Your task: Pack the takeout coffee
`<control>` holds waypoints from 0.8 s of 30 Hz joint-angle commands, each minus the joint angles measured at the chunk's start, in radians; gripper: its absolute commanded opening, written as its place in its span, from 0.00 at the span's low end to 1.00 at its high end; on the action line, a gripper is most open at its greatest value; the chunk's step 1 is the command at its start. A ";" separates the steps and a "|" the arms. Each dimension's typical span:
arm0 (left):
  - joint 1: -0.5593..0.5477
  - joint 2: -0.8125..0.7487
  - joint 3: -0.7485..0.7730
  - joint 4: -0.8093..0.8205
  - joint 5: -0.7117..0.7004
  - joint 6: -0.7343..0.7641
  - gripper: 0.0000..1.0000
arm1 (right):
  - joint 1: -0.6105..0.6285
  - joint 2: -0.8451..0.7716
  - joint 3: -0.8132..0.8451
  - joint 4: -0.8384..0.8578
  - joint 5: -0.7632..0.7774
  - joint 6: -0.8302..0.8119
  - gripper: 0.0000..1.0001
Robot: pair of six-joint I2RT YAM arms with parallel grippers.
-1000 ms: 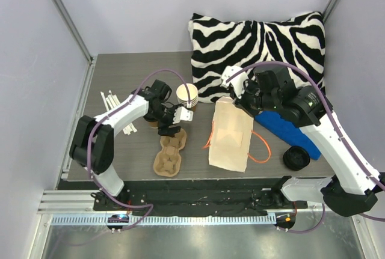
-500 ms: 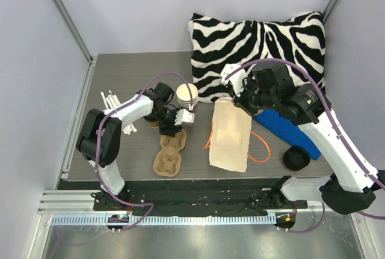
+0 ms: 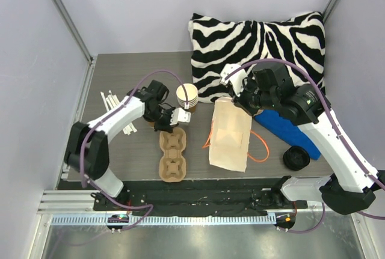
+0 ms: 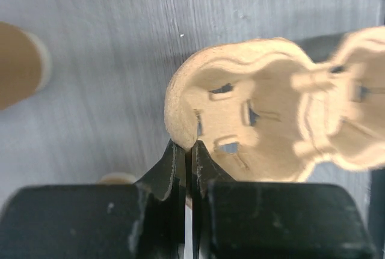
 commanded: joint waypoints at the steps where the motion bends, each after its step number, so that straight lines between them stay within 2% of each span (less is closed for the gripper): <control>1: 0.002 -0.196 0.022 -0.104 0.035 -0.042 0.00 | 0.006 -0.025 -0.021 0.047 0.026 0.024 0.01; 6: 0.002 -0.367 0.097 -0.112 -0.039 -0.187 0.00 | 0.006 -0.024 -0.032 0.057 0.053 0.052 0.01; 7: 0.005 -0.429 0.127 -0.080 -0.066 -0.259 0.00 | 0.004 -0.022 -0.030 0.058 0.052 0.058 0.01; 14: 0.017 -0.659 0.264 0.067 -0.217 -0.486 0.00 | 0.006 -0.024 -0.030 0.072 0.055 0.087 0.01; 18: 0.017 -0.707 0.365 0.194 -0.307 -0.618 0.00 | 0.006 -0.024 -0.041 0.086 0.055 0.104 0.01; 21: 0.016 -0.691 0.468 0.253 -0.309 -0.716 0.00 | 0.006 -0.021 -0.043 0.093 0.088 0.117 0.01; 24: 0.014 -0.643 0.554 0.270 -0.254 -0.795 0.00 | 0.006 -0.013 -0.037 0.095 0.092 0.130 0.01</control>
